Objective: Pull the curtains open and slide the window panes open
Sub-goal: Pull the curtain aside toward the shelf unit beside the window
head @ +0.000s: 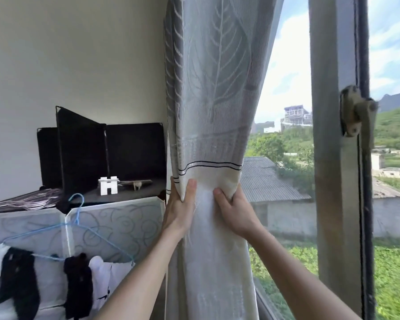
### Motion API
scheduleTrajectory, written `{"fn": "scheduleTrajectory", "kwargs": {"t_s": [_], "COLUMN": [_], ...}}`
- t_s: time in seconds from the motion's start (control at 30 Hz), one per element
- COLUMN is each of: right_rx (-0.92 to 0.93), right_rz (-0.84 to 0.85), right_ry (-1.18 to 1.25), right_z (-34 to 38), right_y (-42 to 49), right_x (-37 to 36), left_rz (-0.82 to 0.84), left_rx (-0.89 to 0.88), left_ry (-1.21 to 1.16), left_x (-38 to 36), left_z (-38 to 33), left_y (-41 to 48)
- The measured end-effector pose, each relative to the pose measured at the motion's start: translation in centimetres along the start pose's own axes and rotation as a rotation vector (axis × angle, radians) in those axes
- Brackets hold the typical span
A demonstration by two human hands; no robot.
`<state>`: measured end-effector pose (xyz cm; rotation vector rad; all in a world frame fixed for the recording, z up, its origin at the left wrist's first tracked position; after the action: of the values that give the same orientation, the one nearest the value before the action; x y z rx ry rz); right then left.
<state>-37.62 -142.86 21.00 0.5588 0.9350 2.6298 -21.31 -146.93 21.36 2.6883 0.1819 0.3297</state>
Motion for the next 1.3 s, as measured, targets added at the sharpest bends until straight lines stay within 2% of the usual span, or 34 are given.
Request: {"fn": "scheduleTrajectory", "kwargs": {"t_s": [0.23, 0.5, 0.73, 0.9, 1.03, 1.17, 1.3], "right_rx": [-0.025, 0.017, 0.031, -0.089, -0.017, -0.010, -0.031], "right_rz": [-0.023, -0.029, -0.035, -0.052, -0.144, -0.192, -0.172], "right_ry": [0.010, 0.053, 0.059, -0.012, 0.013, -0.014, -0.011], "right_z": [-6.7, -12.8, -18.0, -21.3, -22.7, -24.3, -26.6], "right_y": [8.1, 17.3, 24.2, 27.4, 29.9, 33.0, 36.2], "right_x": [-4.3, -8.9, -13.1, -15.1, -15.9, -17.1, -18.4], "left_rz": [-0.013, -0.175, -0.206, -0.162, -0.159, -0.249, -0.304], "left_rx": [0.029, 0.036, 0.149, 0.228, 0.234, 0.306, 0.347], "left_ry": [0.039, 0.092, 0.175, 0.178, 0.188, 0.384, 0.521], "left_x": [-3.1, -5.2, -6.5, -7.5, -8.2, -9.0, -9.4], "left_z": [4.7, 8.4, 11.6, 13.6, 14.2, 13.9, 13.0], "left_y": [10.0, 20.6, 28.6, 33.3, 35.9, 39.1, 42.1]}}
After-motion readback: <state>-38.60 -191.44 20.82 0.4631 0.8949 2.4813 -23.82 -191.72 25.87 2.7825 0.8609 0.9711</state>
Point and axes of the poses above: each hand's wrist, its own y-axis towards the middle knuckle, its own x-axis out of the back of the hand, z = x × y, the point moved 5 cm from there along y, towards the middle knuckle, and after that the axes turned 7 degrees about x, right-handed, at the moved point
